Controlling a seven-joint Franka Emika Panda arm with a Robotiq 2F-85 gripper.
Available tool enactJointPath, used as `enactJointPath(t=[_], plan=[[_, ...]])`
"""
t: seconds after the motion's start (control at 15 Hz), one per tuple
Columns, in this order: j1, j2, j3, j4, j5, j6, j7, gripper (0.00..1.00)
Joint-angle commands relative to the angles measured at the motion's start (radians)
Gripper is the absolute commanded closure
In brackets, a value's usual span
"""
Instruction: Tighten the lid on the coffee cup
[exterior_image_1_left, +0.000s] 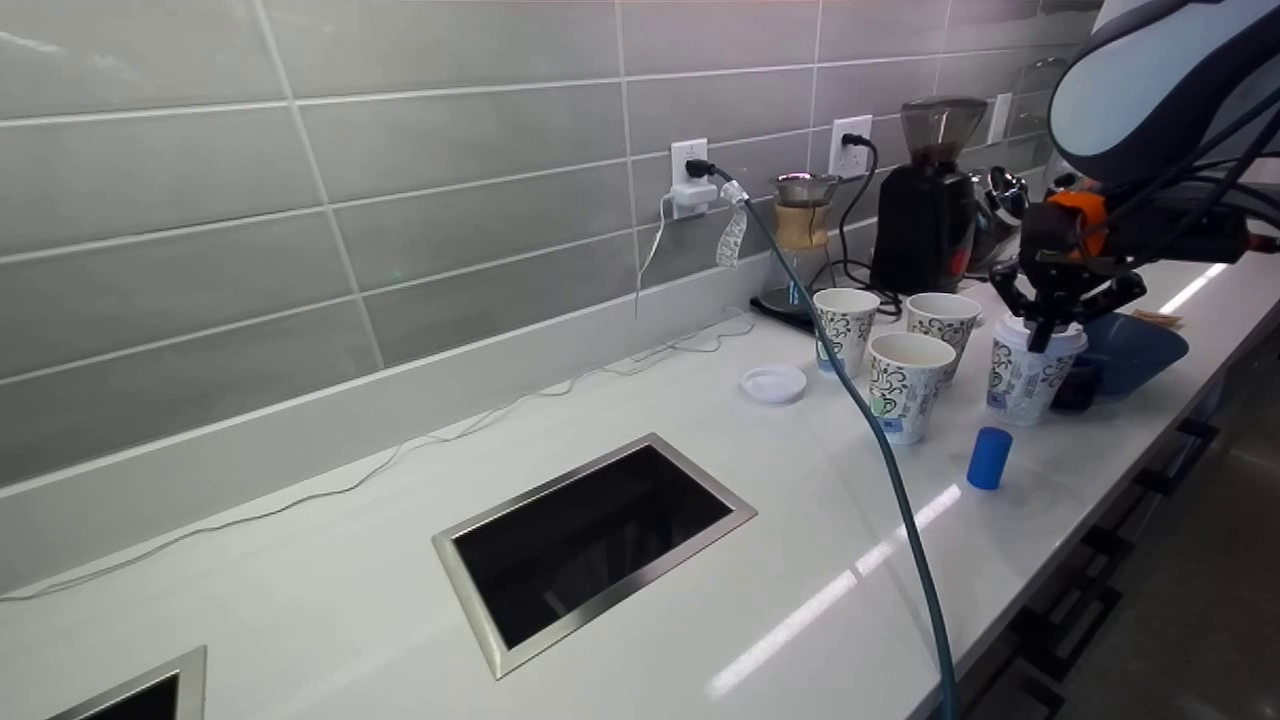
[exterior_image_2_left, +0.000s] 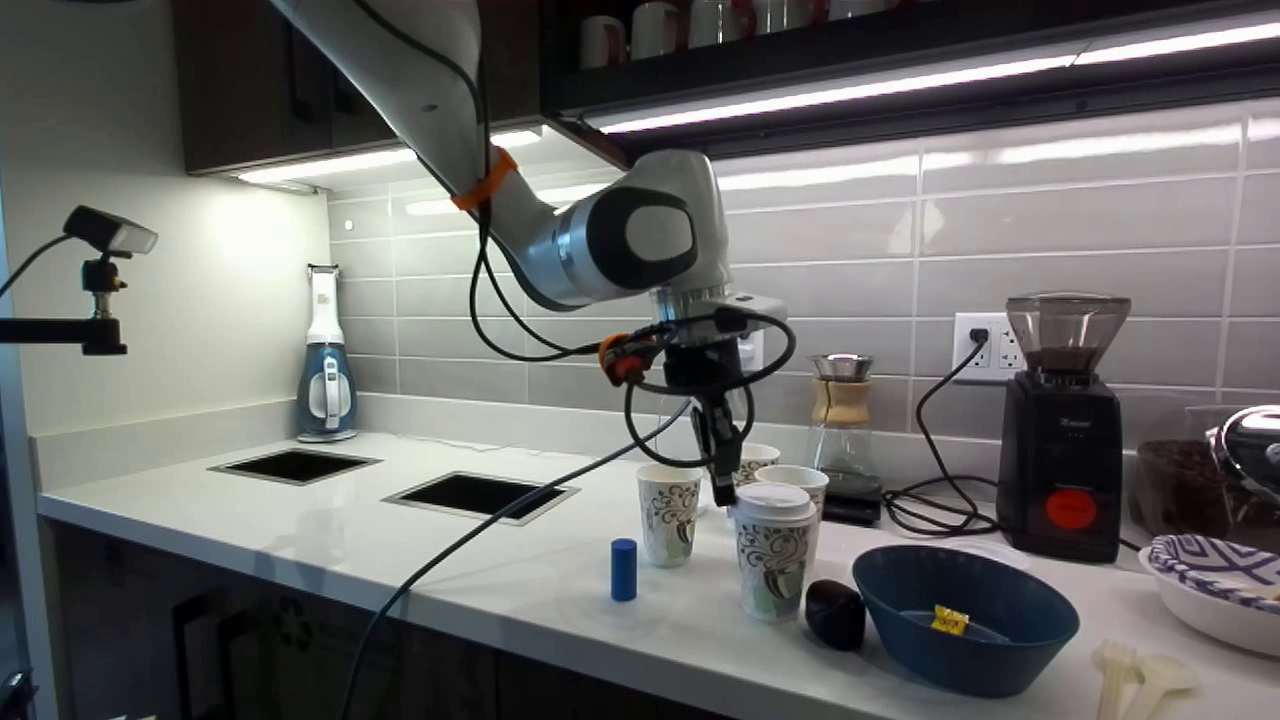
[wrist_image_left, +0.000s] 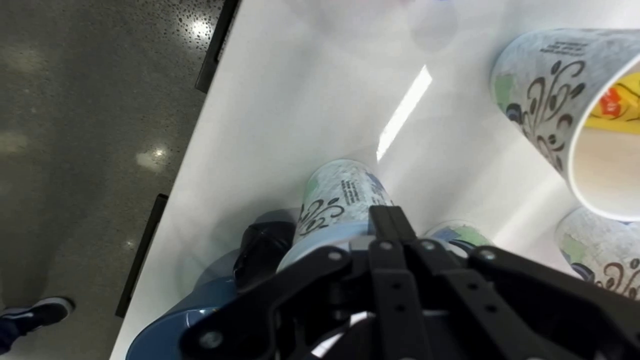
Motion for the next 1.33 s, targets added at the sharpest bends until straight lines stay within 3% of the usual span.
enactJointPath(t=[0.0, 0.6, 1.2, 1.27], plan=[[0.018, 0.027, -0.013, 0.011, -0.012, 0.024, 0.028, 1.0], [0.014, 0.009, -0.011, 0.001, 0.006, 0.024, 0.015, 1.0], [-0.011, -0.117, -0.002, -0.096, 0.043, -0.016, -0.181, 1.0], [-0.013, -0.118, -0.009, -0.102, 0.009, -0.001, -0.174, 1.0]])
